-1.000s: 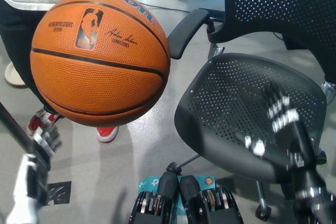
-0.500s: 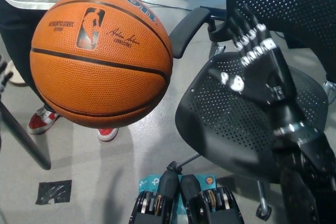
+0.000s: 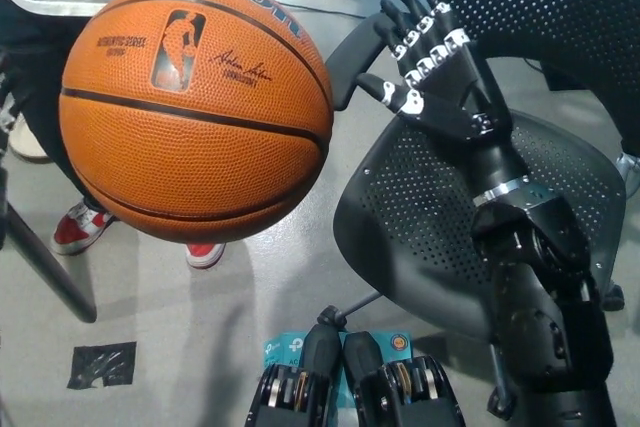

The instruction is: The robot grabs the basketball from a person using both hands and then drops it on the black chair in the front

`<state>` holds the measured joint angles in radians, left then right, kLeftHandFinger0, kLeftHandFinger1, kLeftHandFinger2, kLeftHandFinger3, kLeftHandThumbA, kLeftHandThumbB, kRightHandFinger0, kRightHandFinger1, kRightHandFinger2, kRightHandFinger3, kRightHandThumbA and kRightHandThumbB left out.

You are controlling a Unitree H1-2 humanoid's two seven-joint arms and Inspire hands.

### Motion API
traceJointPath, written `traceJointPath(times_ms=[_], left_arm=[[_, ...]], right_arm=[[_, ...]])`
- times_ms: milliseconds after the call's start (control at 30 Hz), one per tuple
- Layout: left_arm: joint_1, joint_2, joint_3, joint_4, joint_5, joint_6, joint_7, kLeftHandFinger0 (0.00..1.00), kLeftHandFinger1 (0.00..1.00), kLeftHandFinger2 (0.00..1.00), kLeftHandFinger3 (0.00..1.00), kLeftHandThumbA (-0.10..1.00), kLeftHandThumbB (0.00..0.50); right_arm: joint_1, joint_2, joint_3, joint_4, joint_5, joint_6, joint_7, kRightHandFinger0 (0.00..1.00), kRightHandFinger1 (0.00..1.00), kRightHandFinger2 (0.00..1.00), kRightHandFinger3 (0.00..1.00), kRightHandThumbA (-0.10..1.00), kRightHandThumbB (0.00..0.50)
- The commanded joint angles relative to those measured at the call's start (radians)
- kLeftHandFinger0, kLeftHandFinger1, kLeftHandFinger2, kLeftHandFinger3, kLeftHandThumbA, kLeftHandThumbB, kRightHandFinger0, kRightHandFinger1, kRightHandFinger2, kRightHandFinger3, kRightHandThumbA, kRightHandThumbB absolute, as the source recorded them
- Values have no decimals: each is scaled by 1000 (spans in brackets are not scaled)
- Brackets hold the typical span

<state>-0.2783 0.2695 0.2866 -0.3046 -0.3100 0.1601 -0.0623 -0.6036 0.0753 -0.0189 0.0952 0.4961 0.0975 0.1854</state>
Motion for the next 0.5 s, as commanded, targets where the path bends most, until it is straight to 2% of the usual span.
traceJointPath(times_ms=[0,233,467], left_arm=[[-38,8,-14,-28,-4,13,4,1000,1000,1000,1000,1000,253],[-44,-3,-45,-24,16,6,2,1000,1000,1000,1000,1000,232],[-44,-15,-79,-7,87,-7,17,1000,1000,1000,1000,1000,248]], right_arm=[[-59,29,-6,0,40,-5,38,1000,1000,1000,1000,1000,422],[-71,62,-12,27,63,-6,44,1000,1000,1000,1000,1000,426],[-81,97,-45,59,136,15,64,1000,1000,1000,1000,1000,439]])
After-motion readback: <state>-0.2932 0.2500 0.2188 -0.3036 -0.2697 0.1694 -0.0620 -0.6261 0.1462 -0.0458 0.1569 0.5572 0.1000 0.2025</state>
